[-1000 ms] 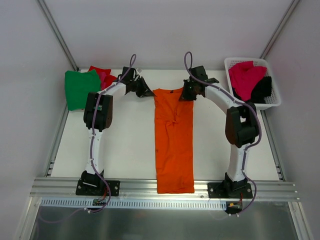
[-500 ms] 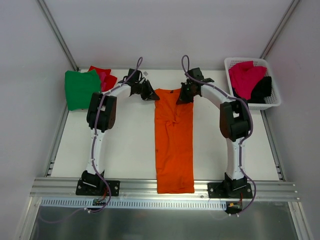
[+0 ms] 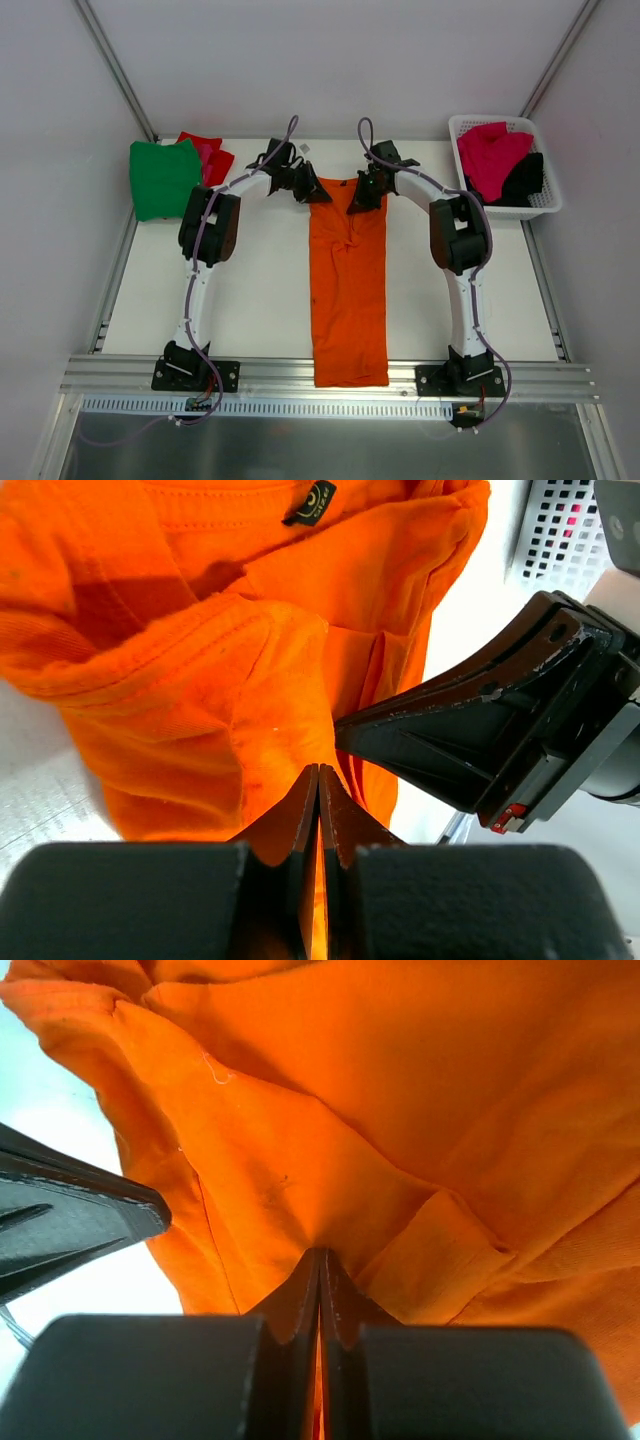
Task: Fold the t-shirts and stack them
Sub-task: Fold the tshirt
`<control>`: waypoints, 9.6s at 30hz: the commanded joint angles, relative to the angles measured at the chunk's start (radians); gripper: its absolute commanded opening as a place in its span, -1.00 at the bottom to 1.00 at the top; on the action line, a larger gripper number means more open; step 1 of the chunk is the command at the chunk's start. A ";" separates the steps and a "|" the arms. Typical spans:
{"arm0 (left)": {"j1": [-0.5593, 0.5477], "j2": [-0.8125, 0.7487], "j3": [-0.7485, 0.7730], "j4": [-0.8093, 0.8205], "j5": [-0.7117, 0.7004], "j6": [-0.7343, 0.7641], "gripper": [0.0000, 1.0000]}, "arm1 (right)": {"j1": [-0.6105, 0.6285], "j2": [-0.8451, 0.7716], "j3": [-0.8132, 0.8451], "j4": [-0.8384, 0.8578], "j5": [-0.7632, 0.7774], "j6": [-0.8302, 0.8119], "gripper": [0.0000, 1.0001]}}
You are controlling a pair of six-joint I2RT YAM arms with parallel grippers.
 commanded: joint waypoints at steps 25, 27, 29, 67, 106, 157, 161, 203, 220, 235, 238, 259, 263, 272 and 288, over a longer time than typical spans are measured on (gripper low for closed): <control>0.088 0.119 0.189 -0.419 -0.296 0.064 -1.00 | -0.004 -0.156 -0.129 -0.007 0.123 -0.027 -0.99; 0.088 0.122 0.189 -0.419 -0.296 0.064 -1.00 | -0.004 -0.182 -0.161 -0.016 0.144 -0.038 -0.99; 0.090 0.127 0.189 -0.419 -0.296 0.064 -1.00 | -0.003 -0.232 -0.192 -0.032 0.196 -0.042 -0.99; 0.091 0.133 0.190 -0.418 -0.233 0.069 -1.00 | 0.066 -0.205 -0.327 0.204 -0.209 0.083 -0.99; -0.076 -0.459 -0.291 -0.344 -0.500 0.178 0.00 | 0.143 -1.041 -0.979 0.175 0.160 -0.050 -0.25; -1.161 -1.303 -1.693 0.464 -0.971 -0.769 0.56 | 0.540 -1.650 -1.490 -0.131 0.124 0.481 0.36; -1.162 -1.269 -1.681 0.484 -0.963 -0.769 0.56 | 0.620 -1.618 -1.430 -0.216 0.169 0.502 0.35; -1.220 -1.148 -1.632 0.560 -0.977 -0.789 -1.00 | 0.677 -1.656 -1.552 -0.004 0.103 0.674 -0.99; -1.197 -1.542 -1.381 -0.059 -1.232 -0.514 -1.00 | 0.674 -1.505 -1.297 -0.015 0.184 0.456 -0.99; -0.842 -1.464 -1.287 -0.091 -1.109 -0.209 -1.00 | 0.504 -1.215 -1.050 0.034 0.180 0.245 -0.99; -0.788 -1.401 -1.266 -0.040 -1.062 -0.172 -1.00 | 0.485 -1.135 -1.033 0.074 0.155 0.234 -0.99; -0.500 -1.083 -1.069 0.096 -0.887 0.029 -1.00 | 0.249 -0.774 -0.800 0.132 0.086 0.091 -0.99; -0.475 -1.060 -1.066 0.098 -0.859 0.035 -1.00 | 0.240 -0.748 -0.786 0.131 0.094 0.082 -0.99; -0.458 -0.988 -1.043 0.170 -0.811 0.047 -1.00 | 0.237 -0.790 -0.803 0.129 0.154 0.080 -0.99; -0.394 -0.978 -1.038 0.178 -0.776 0.073 -1.00 | 0.228 -0.793 -0.797 0.129 0.198 0.077 -0.99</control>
